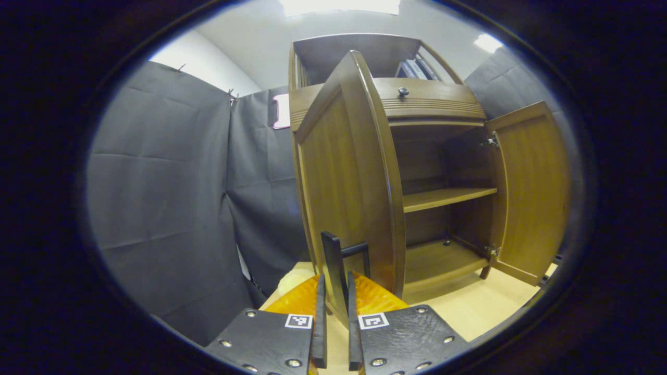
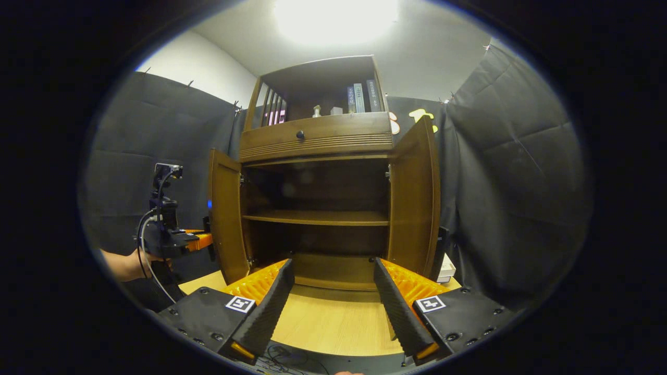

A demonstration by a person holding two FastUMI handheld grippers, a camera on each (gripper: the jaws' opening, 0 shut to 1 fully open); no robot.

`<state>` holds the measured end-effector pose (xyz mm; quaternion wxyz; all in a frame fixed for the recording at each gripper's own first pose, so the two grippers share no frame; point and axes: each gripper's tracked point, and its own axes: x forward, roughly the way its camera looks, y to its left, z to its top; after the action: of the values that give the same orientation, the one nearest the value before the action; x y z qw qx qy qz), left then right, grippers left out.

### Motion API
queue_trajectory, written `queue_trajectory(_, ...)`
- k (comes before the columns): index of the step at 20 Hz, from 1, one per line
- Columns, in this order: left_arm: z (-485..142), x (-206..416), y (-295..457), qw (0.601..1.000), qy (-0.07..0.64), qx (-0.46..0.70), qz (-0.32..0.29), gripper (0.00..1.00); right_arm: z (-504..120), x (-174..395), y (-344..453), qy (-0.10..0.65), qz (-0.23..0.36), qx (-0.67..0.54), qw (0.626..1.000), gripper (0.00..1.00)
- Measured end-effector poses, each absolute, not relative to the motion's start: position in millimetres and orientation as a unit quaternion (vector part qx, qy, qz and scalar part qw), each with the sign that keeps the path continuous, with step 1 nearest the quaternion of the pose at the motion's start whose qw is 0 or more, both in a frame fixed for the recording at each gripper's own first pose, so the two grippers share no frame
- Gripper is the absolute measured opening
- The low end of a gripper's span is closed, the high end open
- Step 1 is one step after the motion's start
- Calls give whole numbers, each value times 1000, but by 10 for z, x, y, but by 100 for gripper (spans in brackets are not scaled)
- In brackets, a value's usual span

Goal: Open the right door of the double-door shoe cabinet with the right hand, and open the left door with the left hand.

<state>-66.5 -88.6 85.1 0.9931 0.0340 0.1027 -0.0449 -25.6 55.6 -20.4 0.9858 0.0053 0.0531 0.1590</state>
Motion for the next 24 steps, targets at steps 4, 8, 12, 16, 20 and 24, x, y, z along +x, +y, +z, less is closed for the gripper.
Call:
queue_trajectory(4, 837, -677, -894, 993, 101, 29, -52, 20, -194, -270, 733, 53, 153, 3, 987, 96)
queue_trajectory(8, 828, -647, -871, 994, 101, 23, -46, 14, -177, -260, 885, 53, 145, 6, 988, 96)
queue_trajectory(12, 820, -682, -880, 994, 103, 15, -45, 17, -171, -248, 1065, 54, 142, 4, 988, 96)
queue_trajectory(16, 810, -679, -872, 993, 101, 4, -54, 18, -166, -271, 1283, 51, 142, 1, 989, 96)
queue_trajectory(20, 797, -690, -867, 993, 104, -14, -61, 19, -166, -291, 1438, 50, 134, -3, 990, 96)
queue_trajectory(24, 813, -697, -812, 994, 99, -18, -53, 19, -139, -303, 1493, 47, 126, -5, 991, 93)
